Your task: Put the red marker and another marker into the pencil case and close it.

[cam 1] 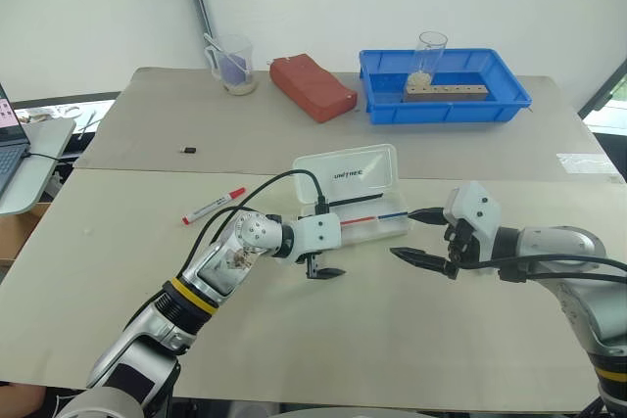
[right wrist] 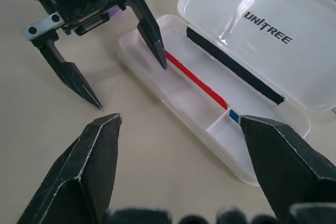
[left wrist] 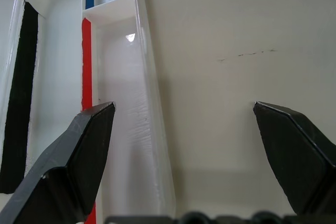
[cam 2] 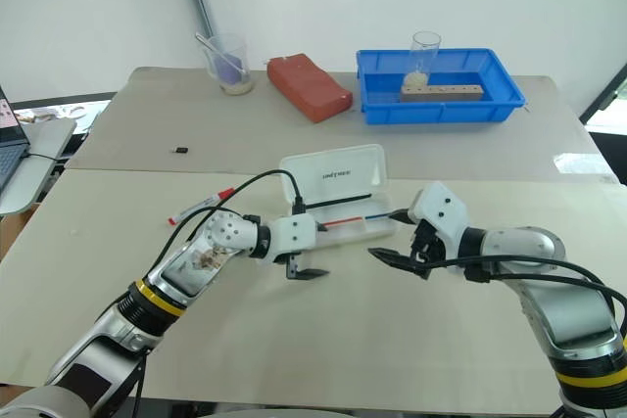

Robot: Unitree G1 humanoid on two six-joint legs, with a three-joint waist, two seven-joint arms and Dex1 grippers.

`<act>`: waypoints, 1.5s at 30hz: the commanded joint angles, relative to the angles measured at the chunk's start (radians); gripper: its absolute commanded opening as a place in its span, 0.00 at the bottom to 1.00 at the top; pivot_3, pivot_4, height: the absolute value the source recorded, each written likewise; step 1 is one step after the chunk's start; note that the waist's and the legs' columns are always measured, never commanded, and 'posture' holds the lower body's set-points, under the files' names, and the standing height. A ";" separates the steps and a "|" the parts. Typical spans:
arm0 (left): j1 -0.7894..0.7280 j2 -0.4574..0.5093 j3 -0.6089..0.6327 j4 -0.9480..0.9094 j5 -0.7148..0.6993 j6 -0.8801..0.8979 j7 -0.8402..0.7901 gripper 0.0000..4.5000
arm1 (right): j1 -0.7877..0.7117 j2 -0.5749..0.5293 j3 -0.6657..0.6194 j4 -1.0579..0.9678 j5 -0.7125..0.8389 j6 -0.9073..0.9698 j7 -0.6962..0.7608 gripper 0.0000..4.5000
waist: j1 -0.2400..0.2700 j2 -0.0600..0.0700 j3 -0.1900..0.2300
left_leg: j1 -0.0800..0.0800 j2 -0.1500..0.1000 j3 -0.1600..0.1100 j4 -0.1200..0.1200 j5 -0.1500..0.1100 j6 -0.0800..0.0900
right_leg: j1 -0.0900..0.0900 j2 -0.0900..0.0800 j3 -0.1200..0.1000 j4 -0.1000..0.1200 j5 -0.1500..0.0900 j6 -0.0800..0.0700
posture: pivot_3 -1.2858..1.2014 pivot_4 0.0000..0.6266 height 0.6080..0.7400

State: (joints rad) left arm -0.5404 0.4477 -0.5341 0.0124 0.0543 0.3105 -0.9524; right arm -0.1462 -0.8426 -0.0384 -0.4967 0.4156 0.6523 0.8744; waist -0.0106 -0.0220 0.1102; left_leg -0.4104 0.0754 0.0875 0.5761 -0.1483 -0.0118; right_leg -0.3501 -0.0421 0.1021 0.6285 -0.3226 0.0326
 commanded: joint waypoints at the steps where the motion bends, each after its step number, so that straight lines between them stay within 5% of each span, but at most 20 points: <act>1: -0.007 -0.008 0.026 0.008 0.009 0.000 0.012 0.94 | -0.029 -0.010 -0.005 -0.029 0.006 -0.014 0.007 0.88 | 0.000 0.000 0.000 | 0.000 0.000 0.000 0.000 0.000 0.000 | 0.000 0.000 0.000 0.000 0.000 0.000 | 0.52 0.24 1.00; 3: -0.007 -0.008 0.031 0.013 0.009 -0.002 0.011 0.80 | -0.034 -0.010 -0.003 -0.027 0.006 -0.015 0.006 0.88 | -0.001 0.000 0.000 | 0.000 0.000 -0.001 0.000 0.000 0.000 | 0.000 0.000 -0.001 0.000 0.000 0.000 | 0.52 0.24 1.00; 11: -0.012 0.007 0.037 0.027 0.019 -0.024 0.001 0.00 | -0.051 -0.013 -0.004 -0.014 0.008 -0.019 0.017 0.88 | 0.000 0.001 0.000 | -0.002 0.000 -0.003 0.001 0.000 0.001 | 0.000 0.000 -0.003 0.000 0.000 0.000 | 0.52 0.24 1.00; 24: 0.002 0.139 0.030 0.031 -0.018 -0.372 -0.250 0.00 | -0.108 -0.048 0.045 -0.040 0.047 -0.014 0.131 0.88 | 0.005 0.005 -0.003 | -0.003 0.000 -0.003 0.001 0.000 0.001 | 0.000 0.000 -0.004 0.001 0.000 -0.001 | 0.52 0.24 1.00; 32: 0.024 0.099 0.047 0.023 -0.015 -0.303 -0.235 0.00 | -0.111 -0.040 0.061 -0.041 0.043 -0.014 0.126 0.88 | 0.009 0.005 -0.003 | -0.004 0.000 -0.003 0.004 0.000 0.001 | -0.001 0.000 -0.005 0.001 0.000 -0.001 | 0.52 0.24 1.00; 35: 0.045 0.106 0.059 -0.023 -0.030 -0.268 -0.237 0.23 | -0.115 -0.039 0.064 -0.036 0.039 -0.016 0.125 0.88 | 0.007 0.006 -0.003 | -0.004 0.000 -0.003 0.004 0.000 0.002 | -0.001 0.000 -0.005 0.002 0.000 -0.001 | 0.52 0.24 1.00; 42: 0.044 0.182 0.166 -0.208 -0.121 -0.110 -0.257 0.97 | -0.130 -0.043 0.059 -0.032 0.042 -0.015 0.128 0.88 | 0.007 0.006 -0.003 | -0.004 0.000 -0.004 0.005 0.000 0.002 | -0.001 0.000 -0.005 0.003 0.000 -0.001 | 0.52 0.24 1.00; 45: 0.029 0.219 0.239 -0.311 -0.192 0.013 -0.254 0.99 | -0.164 -0.036 0.050 -0.034 0.067 0.011 0.125 0.88 | 0.007 0.006 -0.004 | -0.004 0.000 -0.004 0.005 0.000 0.002 | 0.000 0.000 -0.005 0.002 0.000 -0.001 | 0.52 0.24 1.00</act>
State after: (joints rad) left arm -0.4909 0.6551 -0.3422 -0.2285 -0.0900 0.2709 -1.2062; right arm -0.2781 -0.8797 0.0342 -0.5089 0.4561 0.6563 1.0001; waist -0.0039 -0.0156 0.1067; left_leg -0.4146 0.0758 0.0838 0.5809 -0.1481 -0.0101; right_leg -0.3505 -0.0417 0.0972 0.6312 -0.3227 0.0318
